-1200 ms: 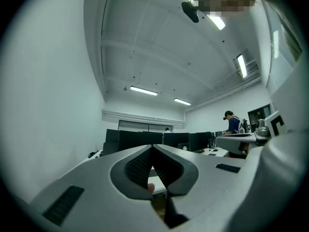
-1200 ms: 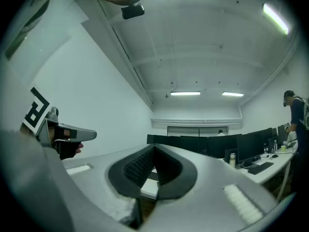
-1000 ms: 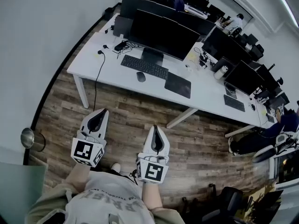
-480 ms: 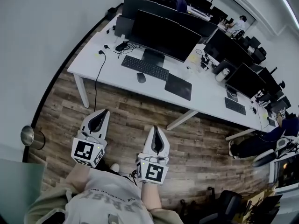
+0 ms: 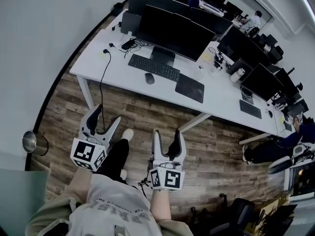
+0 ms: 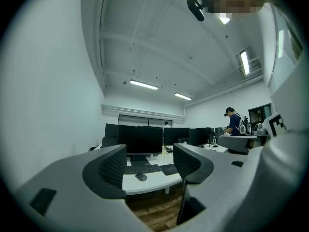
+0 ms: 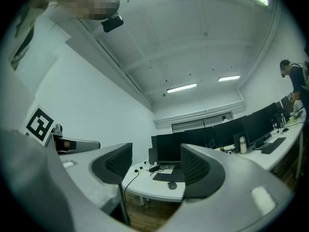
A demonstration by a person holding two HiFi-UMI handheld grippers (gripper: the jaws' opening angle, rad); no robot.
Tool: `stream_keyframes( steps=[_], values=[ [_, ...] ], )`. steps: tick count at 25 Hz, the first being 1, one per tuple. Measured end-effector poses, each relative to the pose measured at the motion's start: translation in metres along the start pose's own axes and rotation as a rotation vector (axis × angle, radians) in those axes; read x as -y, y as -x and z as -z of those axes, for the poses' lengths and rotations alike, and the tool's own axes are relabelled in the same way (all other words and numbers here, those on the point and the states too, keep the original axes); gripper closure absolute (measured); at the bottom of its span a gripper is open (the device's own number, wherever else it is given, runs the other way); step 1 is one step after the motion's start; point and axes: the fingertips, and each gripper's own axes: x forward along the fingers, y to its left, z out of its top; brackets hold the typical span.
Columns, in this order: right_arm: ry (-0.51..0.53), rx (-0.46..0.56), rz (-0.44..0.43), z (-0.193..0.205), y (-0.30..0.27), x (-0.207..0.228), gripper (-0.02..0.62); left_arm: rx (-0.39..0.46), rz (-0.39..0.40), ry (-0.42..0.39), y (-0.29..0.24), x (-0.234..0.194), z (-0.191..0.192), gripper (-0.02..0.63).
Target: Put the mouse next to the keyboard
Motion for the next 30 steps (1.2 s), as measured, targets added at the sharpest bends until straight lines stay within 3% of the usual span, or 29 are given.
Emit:
stream_keyframes(
  steps=[9, 18, 30],
  values=[
    [0.007, -0.022, 0.033, 0.012, -0.046, 0.028, 0.293, -0.055, 0.025, -0.011, -0.062, -0.013, 0.016, 0.287],
    [0.028, -0.057, 0.043, 0.026, -0.129, 0.057, 0.293, -0.079, 0.035, 0.008, -0.148, -0.048, 0.018, 0.276],
    [0.085, -0.043, 0.060, 0.018, -0.233, 0.066, 0.293, -0.029, 0.045, 0.044, -0.235, -0.113, -0.011, 0.264]
  ],
)
